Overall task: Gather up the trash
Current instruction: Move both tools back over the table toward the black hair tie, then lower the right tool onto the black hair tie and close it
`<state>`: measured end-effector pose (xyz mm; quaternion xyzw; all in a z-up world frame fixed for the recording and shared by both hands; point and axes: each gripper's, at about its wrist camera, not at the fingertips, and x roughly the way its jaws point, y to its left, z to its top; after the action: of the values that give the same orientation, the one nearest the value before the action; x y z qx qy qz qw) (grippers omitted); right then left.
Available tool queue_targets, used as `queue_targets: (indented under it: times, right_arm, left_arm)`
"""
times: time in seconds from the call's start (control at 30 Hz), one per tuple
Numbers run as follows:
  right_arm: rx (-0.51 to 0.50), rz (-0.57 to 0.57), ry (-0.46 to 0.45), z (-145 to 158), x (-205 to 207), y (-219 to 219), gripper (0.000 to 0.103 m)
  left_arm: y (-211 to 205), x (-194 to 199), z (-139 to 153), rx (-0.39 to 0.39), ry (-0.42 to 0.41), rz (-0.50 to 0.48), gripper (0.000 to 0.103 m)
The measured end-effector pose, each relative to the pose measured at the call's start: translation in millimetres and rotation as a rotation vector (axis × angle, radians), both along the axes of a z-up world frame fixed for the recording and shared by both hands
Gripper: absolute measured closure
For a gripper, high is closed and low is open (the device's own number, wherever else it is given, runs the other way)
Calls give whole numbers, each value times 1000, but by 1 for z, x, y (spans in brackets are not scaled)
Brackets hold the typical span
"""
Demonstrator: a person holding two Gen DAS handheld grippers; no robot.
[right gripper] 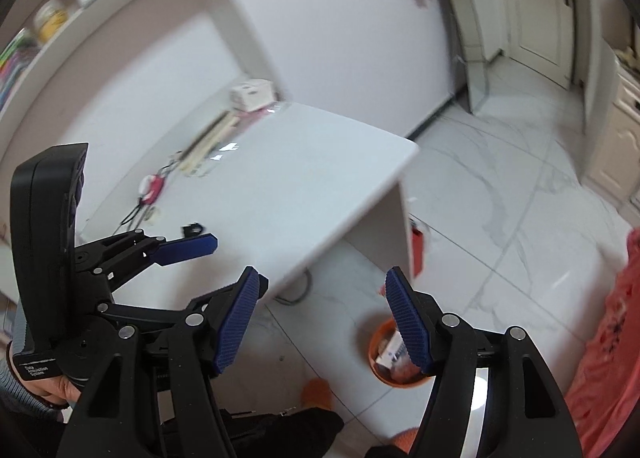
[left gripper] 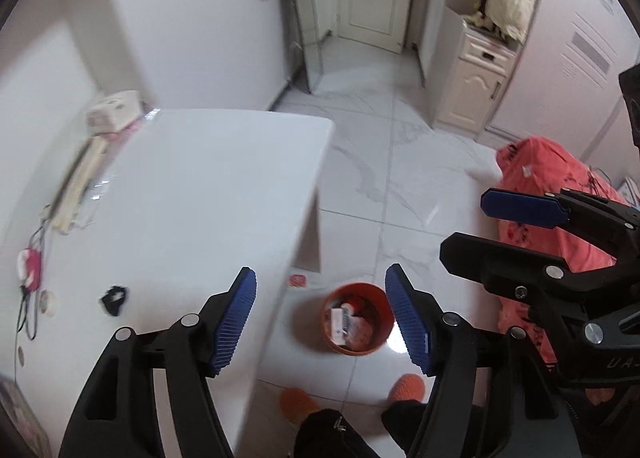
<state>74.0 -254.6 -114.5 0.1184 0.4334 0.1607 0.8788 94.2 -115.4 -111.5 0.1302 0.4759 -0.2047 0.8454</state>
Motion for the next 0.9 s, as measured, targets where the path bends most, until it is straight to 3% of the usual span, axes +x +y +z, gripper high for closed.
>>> queue_targets:
  times: [0.2,0.43,0.6,0.9]
  right_arm:
    - [-12,138,-38,17,19,58,37]
    - [-21,282,-39,16,40,142,37]
    - [-29,364,-28,9,60,202,37]
    - [-52,442,5,-18,92,289,37]
  left_arm:
    - [54,-2,17,-7,-36,137,35]
    - [127,-4,25,-11,-38,306,35]
    - [184,2,19,-13,-13,414,35]
    - [256,17,-1,-17,40,502,35]
